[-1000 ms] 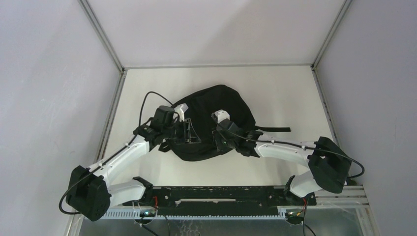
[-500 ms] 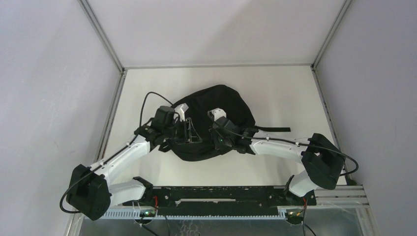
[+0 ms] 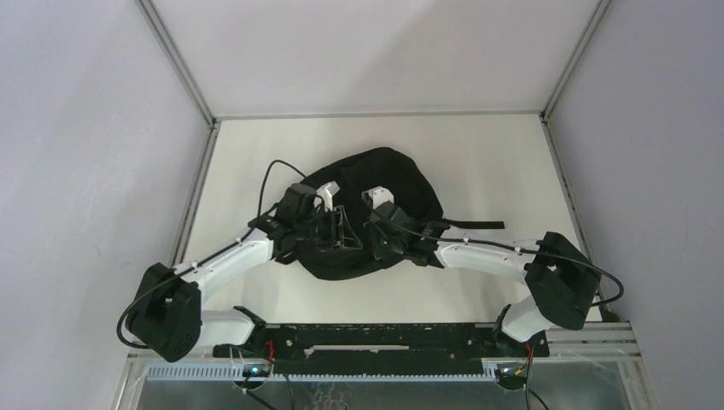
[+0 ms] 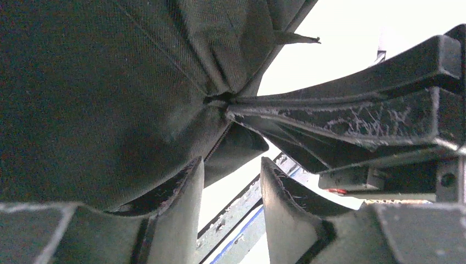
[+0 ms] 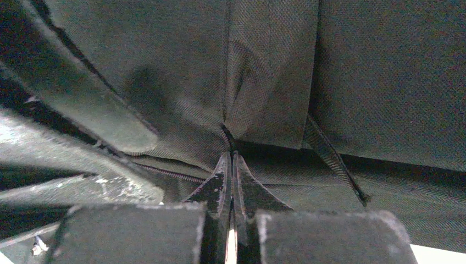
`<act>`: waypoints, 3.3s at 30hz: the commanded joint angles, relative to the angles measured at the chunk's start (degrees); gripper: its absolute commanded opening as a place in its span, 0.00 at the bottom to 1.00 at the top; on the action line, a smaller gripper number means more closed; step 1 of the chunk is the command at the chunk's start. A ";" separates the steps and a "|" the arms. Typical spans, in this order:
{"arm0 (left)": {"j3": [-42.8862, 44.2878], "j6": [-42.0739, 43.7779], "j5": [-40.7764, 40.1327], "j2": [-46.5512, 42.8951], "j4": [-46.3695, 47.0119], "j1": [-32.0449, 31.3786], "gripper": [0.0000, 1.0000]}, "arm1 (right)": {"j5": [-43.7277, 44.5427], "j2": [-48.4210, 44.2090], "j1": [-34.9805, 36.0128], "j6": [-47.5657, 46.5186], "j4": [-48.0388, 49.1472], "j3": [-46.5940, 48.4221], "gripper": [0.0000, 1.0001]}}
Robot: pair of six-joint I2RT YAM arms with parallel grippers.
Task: Pack the student bag
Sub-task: Zip the student bag at the center of the board.
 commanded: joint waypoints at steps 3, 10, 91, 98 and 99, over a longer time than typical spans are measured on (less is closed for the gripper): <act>-1.11 -3.80 3.81 1.94 9.20 -0.18 0.47 | -1.35 -5.51 0.08 -1.21 3.37 -1.57 0.00; -0.98 -3.89 4.99 4.66 10.39 -0.25 0.46 | -3.02 -6.36 0.49 -1.96 3.98 -2.82 0.00; -15.53 -12.55 19.59 7.21 43.12 1.08 0.50 | -16.05 -17.23 -0.17 -13.14 38.12 -26.87 0.00; -15.50 -14.27 20.16 11.32 49.83 -1.41 0.49 | -17.50 -18.09 -0.39 -13.25 38.02 -26.91 0.00; -15.62 -15.06 20.22 11.43 51.19 -1.41 0.48 | -17.65 -18.13 -0.44 -13.25 37.83 -26.87 0.00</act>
